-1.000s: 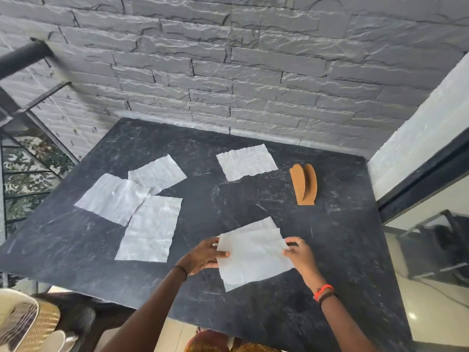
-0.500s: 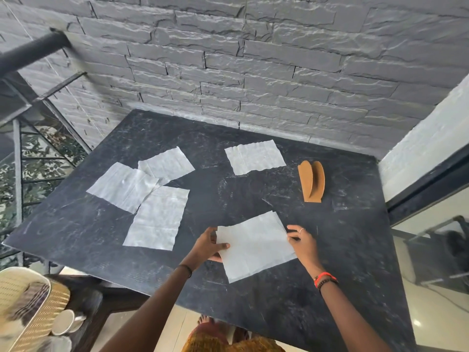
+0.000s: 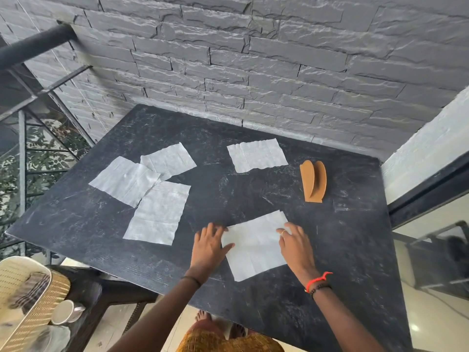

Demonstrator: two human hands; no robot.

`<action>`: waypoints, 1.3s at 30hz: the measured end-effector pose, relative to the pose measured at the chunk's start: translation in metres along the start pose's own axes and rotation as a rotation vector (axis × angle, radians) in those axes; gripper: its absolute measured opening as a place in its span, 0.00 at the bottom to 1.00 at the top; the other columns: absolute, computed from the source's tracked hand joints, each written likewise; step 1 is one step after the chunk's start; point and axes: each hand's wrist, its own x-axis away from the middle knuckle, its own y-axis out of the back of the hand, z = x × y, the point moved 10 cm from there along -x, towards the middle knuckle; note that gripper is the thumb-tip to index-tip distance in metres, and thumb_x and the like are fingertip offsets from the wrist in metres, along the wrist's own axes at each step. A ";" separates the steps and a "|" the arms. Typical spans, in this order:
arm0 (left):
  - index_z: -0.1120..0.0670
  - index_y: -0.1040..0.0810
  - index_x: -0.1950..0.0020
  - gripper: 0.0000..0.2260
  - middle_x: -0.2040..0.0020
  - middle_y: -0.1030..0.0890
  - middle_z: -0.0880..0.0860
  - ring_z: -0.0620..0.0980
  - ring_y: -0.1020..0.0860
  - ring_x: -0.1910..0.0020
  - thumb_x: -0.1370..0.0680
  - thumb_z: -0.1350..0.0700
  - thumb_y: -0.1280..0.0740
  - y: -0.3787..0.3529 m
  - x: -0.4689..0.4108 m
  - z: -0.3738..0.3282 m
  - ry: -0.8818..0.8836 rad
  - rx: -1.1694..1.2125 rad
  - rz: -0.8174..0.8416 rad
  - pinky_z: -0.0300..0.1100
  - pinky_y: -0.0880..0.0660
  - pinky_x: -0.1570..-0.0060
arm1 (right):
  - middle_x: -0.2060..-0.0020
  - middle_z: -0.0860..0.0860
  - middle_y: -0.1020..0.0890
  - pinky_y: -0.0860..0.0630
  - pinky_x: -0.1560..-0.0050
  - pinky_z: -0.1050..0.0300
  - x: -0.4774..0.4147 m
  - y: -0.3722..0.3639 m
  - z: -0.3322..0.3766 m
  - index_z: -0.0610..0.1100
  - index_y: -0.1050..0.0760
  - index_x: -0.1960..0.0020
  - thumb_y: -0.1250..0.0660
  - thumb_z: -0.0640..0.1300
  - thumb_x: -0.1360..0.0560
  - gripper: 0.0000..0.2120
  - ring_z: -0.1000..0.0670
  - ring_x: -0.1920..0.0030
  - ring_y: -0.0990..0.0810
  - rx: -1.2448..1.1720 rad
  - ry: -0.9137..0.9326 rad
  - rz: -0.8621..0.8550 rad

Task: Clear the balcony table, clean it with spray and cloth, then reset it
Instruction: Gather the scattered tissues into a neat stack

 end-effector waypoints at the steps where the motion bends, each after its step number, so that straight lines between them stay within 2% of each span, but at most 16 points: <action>1: 0.49 0.19 0.46 0.20 0.46 0.21 0.53 0.55 0.20 0.48 0.32 0.40 0.25 -0.007 0.003 -0.010 -0.063 -0.034 0.029 0.51 0.25 0.45 | 0.36 0.52 0.27 0.30 0.39 0.56 0.002 -0.008 0.005 0.48 0.25 0.34 0.43 0.42 0.21 0.17 0.49 0.37 0.29 0.018 0.027 0.047; 2: 0.48 0.21 0.43 0.20 0.39 0.23 0.54 0.56 0.23 0.39 0.29 0.39 0.29 -0.018 0.006 -0.015 -0.087 -0.044 0.104 0.53 0.30 0.36 | 0.35 0.52 0.28 0.30 0.38 0.57 0.004 -0.015 0.008 0.48 0.27 0.33 0.44 0.43 0.20 0.17 0.50 0.37 0.29 0.030 0.034 0.085; 3: 0.46 0.23 0.38 0.20 0.32 0.28 0.55 0.56 0.31 0.30 0.26 0.38 0.33 -0.030 0.009 -0.016 -0.092 -0.053 0.179 0.55 0.40 0.29 | 0.36 0.53 0.28 0.29 0.39 0.57 0.006 -0.019 0.010 0.48 0.28 0.31 0.45 0.44 0.19 0.18 0.50 0.38 0.28 0.036 0.034 0.105; 5: 0.44 0.28 0.33 0.21 0.24 0.38 0.54 0.53 0.44 0.23 0.23 0.37 0.40 -0.045 0.011 -0.011 -0.079 -0.053 0.272 0.55 0.54 0.25 | 0.38 0.52 0.27 0.28 0.39 0.57 0.008 -0.022 0.013 0.47 0.31 0.30 0.45 0.45 0.19 0.18 0.50 0.39 0.28 0.041 0.024 0.118; 7: 0.42 0.30 0.31 0.21 0.22 0.42 0.53 0.52 0.48 0.22 0.22 0.37 0.42 -0.046 0.007 -0.009 -0.084 -0.075 0.285 0.55 0.57 0.25 | 0.39 0.50 0.27 0.28 0.39 0.57 0.009 -0.023 0.017 0.45 0.31 0.30 0.45 0.46 0.19 0.19 0.50 0.39 0.27 0.043 0.016 0.123; 13: 0.40 0.34 0.28 0.22 0.21 0.47 0.53 0.50 0.53 0.21 0.21 0.39 0.42 -0.039 -0.021 0.002 -0.114 -0.127 0.337 0.54 0.58 0.25 | 0.39 0.48 0.28 0.27 0.40 0.57 0.008 -0.027 0.027 0.42 0.32 0.30 0.46 0.46 0.19 0.19 0.49 0.40 0.27 0.023 -0.017 0.127; 16: 0.41 0.33 0.28 0.22 0.21 0.45 0.51 0.49 0.52 0.21 0.21 0.40 0.41 -0.037 -0.032 0.003 -0.148 -0.098 0.365 0.53 0.57 0.24 | 0.40 0.48 0.27 0.26 0.42 0.56 0.003 -0.027 0.028 0.43 0.30 0.32 0.46 0.47 0.19 0.18 0.49 0.40 0.27 0.042 -0.061 0.122; 18: 0.42 0.31 0.30 0.20 0.24 0.40 0.50 0.47 0.45 0.23 0.21 0.41 0.40 -0.030 -0.037 0.007 -0.132 -0.049 0.332 0.52 0.53 0.25 | 0.40 0.48 0.26 0.26 0.42 0.56 -0.002 -0.021 0.032 0.43 0.29 0.33 0.45 0.48 0.19 0.18 0.48 0.40 0.27 0.036 -0.091 0.098; 20: 0.45 0.26 0.34 0.16 0.30 0.32 0.49 0.50 0.34 0.30 0.21 0.45 0.38 -0.014 -0.043 0.022 -0.032 0.054 0.234 0.48 0.43 0.29 | 0.41 0.48 0.25 0.26 0.43 0.55 -0.011 -0.015 0.044 0.43 0.27 0.36 0.43 0.47 0.20 0.16 0.47 0.40 0.27 -0.025 -0.103 0.070; 22: 0.49 0.23 0.39 0.11 0.39 0.27 0.51 0.54 0.28 0.39 0.21 0.51 0.37 0.004 -0.047 0.053 0.134 0.144 0.144 0.47 0.35 0.39 | 0.45 0.47 0.22 0.27 0.45 0.54 -0.023 -0.011 0.064 0.42 0.25 0.42 0.42 0.44 0.21 0.11 0.46 0.42 0.26 -0.144 -0.110 0.049; 25: 0.53 0.22 0.43 0.09 0.44 0.25 0.55 0.58 0.26 0.44 0.21 0.58 0.39 0.021 -0.043 0.108 0.325 0.139 0.080 0.50 0.32 0.47 | 0.51 0.44 0.20 0.28 0.49 0.53 -0.045 -0.012 0.107 0.39 0.25 0.50 0.42 0.40 0.21 0.09 0.44 0.46 0.24 -0.326 -0.099 0.052; 28: 0.56 0.24 0.41 0.09 0.43 0.25 0.56 0.59 0.26 0.43 0.21 0.57 0.37 0.034 -0.032 0.163 0.475 0.095 0.046 0.52 0.32 0.48 | 0.52 0.41 0.19 0.28 0.49 0.51 -0.073 -0.022 0.155 0.36 0.24 0.53 0.43 0.35 0.22 0.09 0.41 0.47 0.22 -0.461 -0.063 0.094; 31: 0.58 0.30 0.35 0.18 0.39 0.27 0.57 0.58 0.28 0.37 0.21 0.51 0.36 0.036 -0.019 0.212 0.645 0.036 0.098 0.53 0.34 0.41 | 0.45 0.39 0.20 0.28 0.41 0.52 -0.100 -0.040 0.201 0.34 0.23 0.44 0.44 0.34 0.21 0.13 0.42 0.41 0.23 -0.509 -0.040 0.156; 34: 0.61 0.32 0.35 0.23 0.39 0.27 0.59 0.58 0.29 0.37 0.21 0.45 0.38 0.037 -0.014 0.240 0.721 0.007 0.133 0.54 0.35 0.39 | 0.37 0.38 0.25 0.32 0.34 0.53 -0.121 -0.055 0.233 0.34 0.29 0.34 0.46 0.34 0.21 0.17 0.42 0.35 0.28 -0.486 -0.026 0.191; 39: 0.59 0.32 0.35 0.18 0.40 0.25 0.57 0.56 0.26 0.38 0.19 0.48 0.41 0.036 -0.024 0.257 0.672 0.001 0.175 0.53 0.35 0.38 | 0.38 0.41 0.29 0.33 0.36 0.46 -0.152 -0.075 0.270 0.38 0.34 0.30 0.47 0.35 0.20 0.19 0.41 0.35 0.33 -0.325 0.019 0.235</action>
